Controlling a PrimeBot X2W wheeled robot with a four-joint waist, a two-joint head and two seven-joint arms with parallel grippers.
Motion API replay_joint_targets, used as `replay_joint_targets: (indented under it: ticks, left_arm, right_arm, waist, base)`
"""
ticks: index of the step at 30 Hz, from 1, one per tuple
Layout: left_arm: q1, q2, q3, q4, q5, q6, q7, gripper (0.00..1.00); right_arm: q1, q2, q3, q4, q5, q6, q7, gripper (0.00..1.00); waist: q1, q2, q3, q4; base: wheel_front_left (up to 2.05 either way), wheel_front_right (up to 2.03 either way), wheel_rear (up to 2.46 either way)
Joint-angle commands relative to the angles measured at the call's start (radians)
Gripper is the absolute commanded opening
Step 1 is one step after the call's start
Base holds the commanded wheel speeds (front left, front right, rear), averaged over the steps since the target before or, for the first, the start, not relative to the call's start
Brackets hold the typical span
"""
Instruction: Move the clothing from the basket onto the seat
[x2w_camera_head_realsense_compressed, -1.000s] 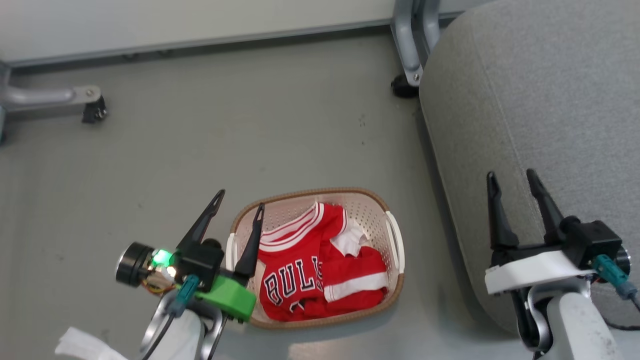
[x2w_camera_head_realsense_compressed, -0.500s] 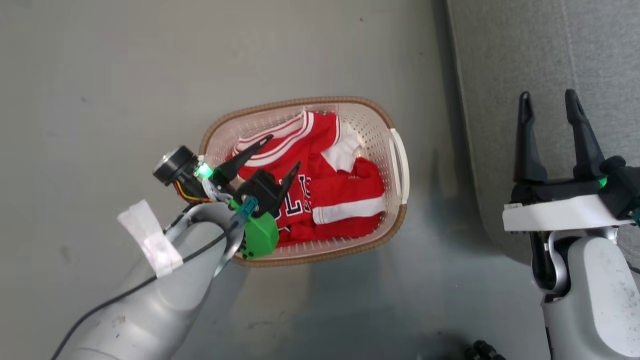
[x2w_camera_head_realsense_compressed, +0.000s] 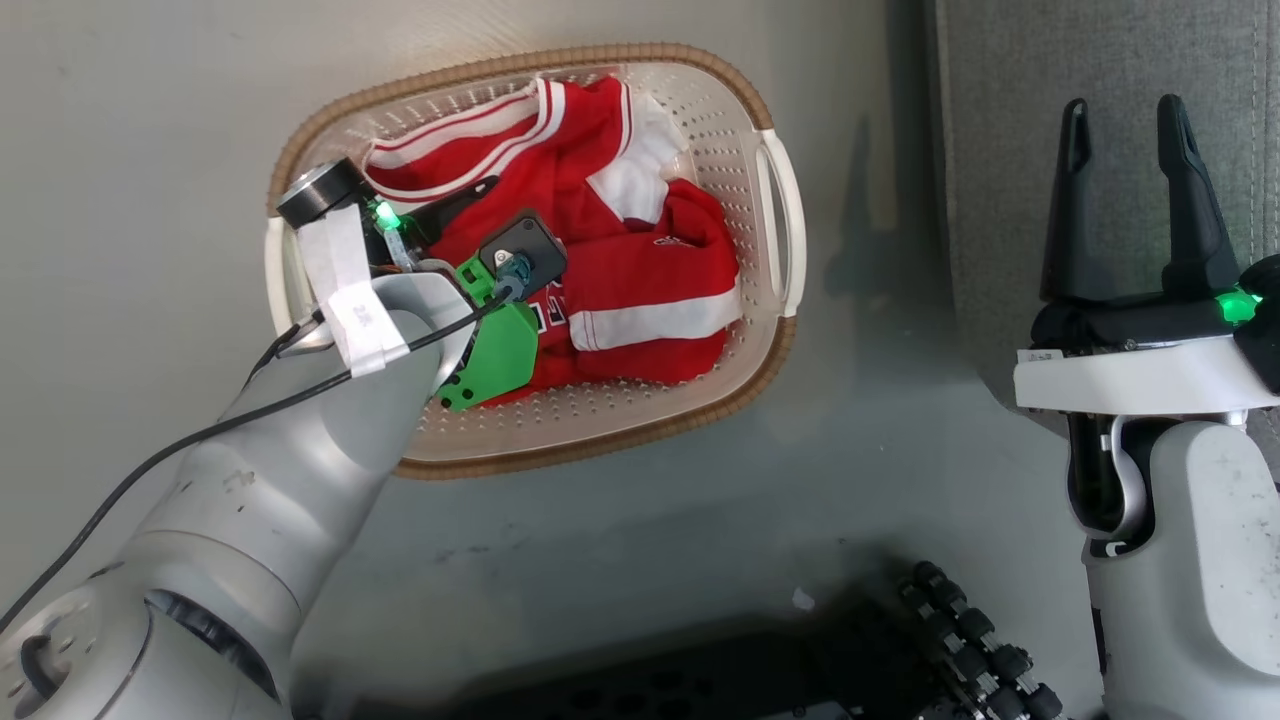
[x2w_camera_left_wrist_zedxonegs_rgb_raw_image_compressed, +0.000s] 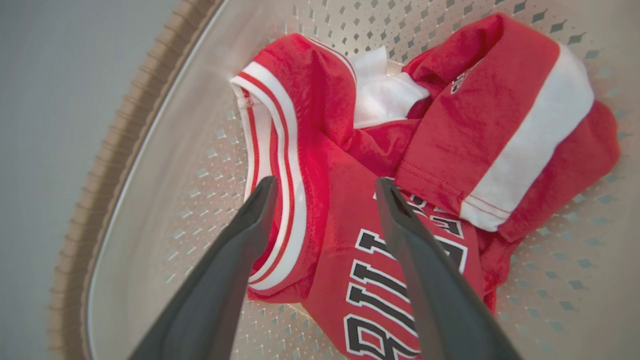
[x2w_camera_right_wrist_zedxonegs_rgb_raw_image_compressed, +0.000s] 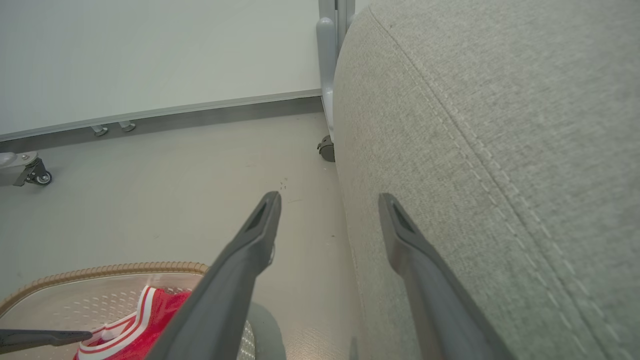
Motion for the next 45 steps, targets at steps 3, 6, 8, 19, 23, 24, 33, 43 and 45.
replay_joint_targets:
  ticks: [3,6,8,19,23,24,33,43,45]
  left_arm:
    - [-0.042,-0.001,-0.040,0.036,-0.045,-0.002,0.024,1.00]
    - [-0.071,0.006,-0.068,0.069,-0.063,-0.002,0.052,1.00]
    - [-0.085,0.014,-0.073,0.088,-0.070,-0.002,0.063,1.00]
    - [-0.112,0.038,-0.085,0.138,-0.075,0.033,0.137,1.00]
    - [-0.117,0.044,-0.094,0.144,-0.073,0.057,0.153,0.00]
    - [-0.116,0.043,-0.091,0.145,-0.080,0.060,0.158,0.00]
    - [-0.074,0.030,-0.050,0.147,-0.142,0.075,0.109,0.00]
    - [0.025,-0.002,0.029,0.124,-0.238,0.111,-0.071,0.00]
    - [0.057,-0.009,0.040,0.106,-0.253,0.121,-0.089,0.00]
  right_arm:
    - [-0.022,0.000,0.014,0.004,0.023,0.000,-0.003,1.00]
    - [-0.018,-0.003,-0.008,0.021,0.098,-0.001,-0.001,1.00]
    - [-0.018,-0.005,-0.010,0.025,0.111,-0.002,-0.001,1.00]
    - [-0.017,-0.008,0.015,0.025,0.118,-0.002,0.003,1.00]
    - [-0.015,-0.008,0.019,0.021,0.120,-0.002,0.003,1.00]
    - [-0.014,-0.008,0.019,0.019,0.118,-0.003,0.003,1.00]
    - [-0.018,-0.010,0.007,0.020,0.135,-0.007,0.001,1.00]
    - [-0.001,-0.002,0.042,0.021,0.051,-0.001,-0.002,1.00]
    - [0.018,-0.002,0.044,0.029,0.031,-0.001,-0.002,1.00]
  waist:
    - [-0.0003,0.0000,0.097,-0.076]
    - [-0.0003,0.0000,0.111,-0.091]
    - [-0.0003,0.0000,0.120,-0.099]
    - [-0.0003,0.0000,0.162,-0.136]
    - [-0.0003,0.0000,0.164,-0.138]
    - [-0.0003,0.0000,0.163,-0.137]
    - [-0.0003,0.0000,0.108,-0.121]
    - [-0.0003,0.0000,-0.082,-0.062]
    - [-0.0003,0.0000,-0.135,-0.046]
  base:
    - [0.00,0.00,0.00]
    - [0.00,0.00,0.00]
    - [0.00,0.00,0.00]
    - [0.00,0.00,0.00]
    - [0.00,0.00,0.00]
    - [0.00,0.00,0.00]
    - [0.00,0.00,0.00]
    - [0.00,0.00,0.00]
    - [0.00,0.00,0.00]
